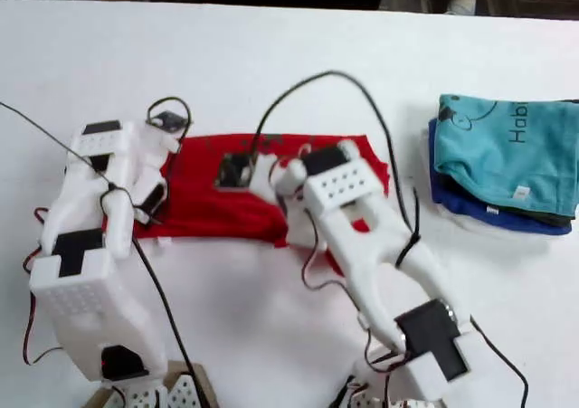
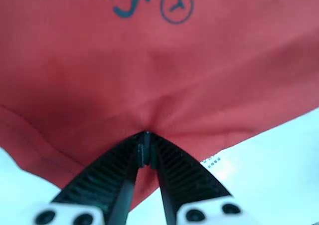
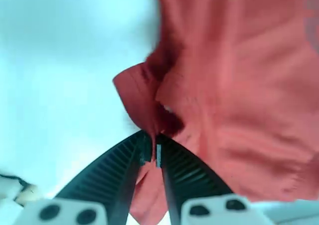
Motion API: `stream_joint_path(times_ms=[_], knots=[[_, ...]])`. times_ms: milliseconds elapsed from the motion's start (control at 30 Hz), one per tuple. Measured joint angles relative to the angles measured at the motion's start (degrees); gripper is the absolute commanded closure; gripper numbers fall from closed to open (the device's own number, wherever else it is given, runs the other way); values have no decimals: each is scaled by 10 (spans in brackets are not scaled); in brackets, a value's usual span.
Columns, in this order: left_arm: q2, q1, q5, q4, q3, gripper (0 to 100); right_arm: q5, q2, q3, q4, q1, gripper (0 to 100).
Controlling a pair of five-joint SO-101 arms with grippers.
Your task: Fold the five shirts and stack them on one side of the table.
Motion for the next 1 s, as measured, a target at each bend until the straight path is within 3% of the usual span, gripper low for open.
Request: stream_joint_path(times_ms=[433, 633, 767, 1000], knots=[[0, 0, 0, 0, 0, 974, 75, 300, -400, 77, 57, 978], [0, 0, 0, 0, 0, 974, 77, 462, -617, 149, 81, 978], [0, 0, 0, 0, 0, 974, 77, 509, -687, 164, 86, 974], [0, 0, 0, 0, 0, 974, 43, 507, -699, 164, 84, 779]])
